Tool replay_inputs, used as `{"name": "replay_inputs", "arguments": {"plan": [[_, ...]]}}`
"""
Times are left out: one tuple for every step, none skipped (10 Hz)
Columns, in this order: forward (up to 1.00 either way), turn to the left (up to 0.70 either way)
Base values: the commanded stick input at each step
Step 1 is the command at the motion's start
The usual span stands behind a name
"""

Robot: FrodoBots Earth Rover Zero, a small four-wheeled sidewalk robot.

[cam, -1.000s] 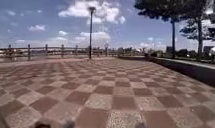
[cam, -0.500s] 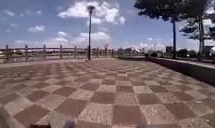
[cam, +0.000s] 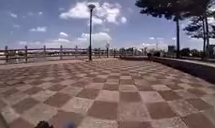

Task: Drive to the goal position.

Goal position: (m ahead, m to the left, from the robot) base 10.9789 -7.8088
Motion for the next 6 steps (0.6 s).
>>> {"name": "replay_inputs", "arguments": {"plan": [[0.70, -0.27], [0.70, -0.27], [0.70, -0.27], [0.70, -0.27], [0.70, -0.19], [0.70, -0.04]]}}
